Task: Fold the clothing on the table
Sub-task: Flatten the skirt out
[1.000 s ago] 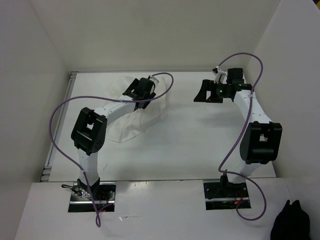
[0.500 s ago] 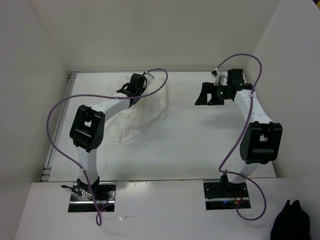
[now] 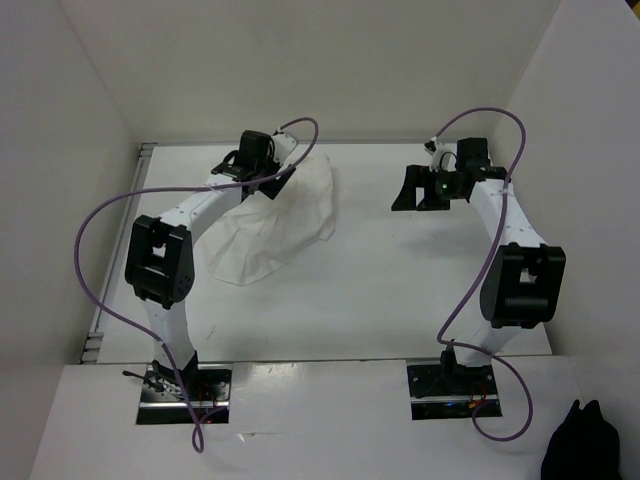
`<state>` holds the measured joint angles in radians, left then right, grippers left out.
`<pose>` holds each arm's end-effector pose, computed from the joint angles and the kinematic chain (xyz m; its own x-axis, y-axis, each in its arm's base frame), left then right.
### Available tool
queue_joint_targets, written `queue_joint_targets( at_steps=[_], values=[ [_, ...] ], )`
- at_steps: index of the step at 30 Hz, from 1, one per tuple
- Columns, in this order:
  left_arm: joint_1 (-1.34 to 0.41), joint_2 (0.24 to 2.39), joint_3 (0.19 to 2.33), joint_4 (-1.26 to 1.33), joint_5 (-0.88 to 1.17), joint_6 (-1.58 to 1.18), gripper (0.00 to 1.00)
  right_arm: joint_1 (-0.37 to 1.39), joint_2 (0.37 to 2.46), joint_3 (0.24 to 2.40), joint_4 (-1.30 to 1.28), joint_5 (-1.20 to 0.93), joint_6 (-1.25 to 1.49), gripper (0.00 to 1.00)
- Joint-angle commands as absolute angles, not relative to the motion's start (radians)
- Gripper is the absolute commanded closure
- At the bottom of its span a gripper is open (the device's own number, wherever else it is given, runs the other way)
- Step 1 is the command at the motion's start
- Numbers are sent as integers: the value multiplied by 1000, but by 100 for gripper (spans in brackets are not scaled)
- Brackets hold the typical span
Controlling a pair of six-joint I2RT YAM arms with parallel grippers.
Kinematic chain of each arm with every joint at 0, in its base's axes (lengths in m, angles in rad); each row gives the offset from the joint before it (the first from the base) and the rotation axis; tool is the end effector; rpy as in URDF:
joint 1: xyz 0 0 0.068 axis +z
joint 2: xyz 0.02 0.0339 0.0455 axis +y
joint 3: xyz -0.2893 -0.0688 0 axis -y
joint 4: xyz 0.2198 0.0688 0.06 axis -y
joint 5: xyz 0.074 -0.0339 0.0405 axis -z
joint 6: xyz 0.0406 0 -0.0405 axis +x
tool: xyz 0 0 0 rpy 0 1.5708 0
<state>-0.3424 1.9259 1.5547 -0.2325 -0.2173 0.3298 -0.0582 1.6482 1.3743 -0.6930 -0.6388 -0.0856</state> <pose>0.4181 -0.1397 0.2964 -0.4539 0.4975 -0.7392 0.3252 0.8649 0.3824 0.3316 0.0049 0.3125 -0.7938 -0.0225 -0.6077 -0.3605 0.8222 0.4404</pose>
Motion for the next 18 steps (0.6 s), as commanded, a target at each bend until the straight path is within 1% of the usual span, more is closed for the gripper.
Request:
queue_joint_targets(
  at_steps=[1,5,9,11,12,18],
  values=[
    [-345,1876,1632,-264,-43,307,3,-67,1617,1382,-704,-638,-101,0],
    [-336,1876,1657,-275,75,307,7,-77,1617,1362,-704,-638,-101,0],
    [-336,1898,1669,-325,173,298,7,-77,1617,1353,-704,-638,-101,0],
    [-336,1916,1660,-337,198,287,7,-86,1617,1353,-704,-638,-101,0],
    [-336,1916,1651,-337,198,287,10,-86,1617,1353,-704,-638,-101,0],
    [-336,1947,1611,-308,178,278,12,-95,1626,1353,-695,-627,-101,0]
  ],
)
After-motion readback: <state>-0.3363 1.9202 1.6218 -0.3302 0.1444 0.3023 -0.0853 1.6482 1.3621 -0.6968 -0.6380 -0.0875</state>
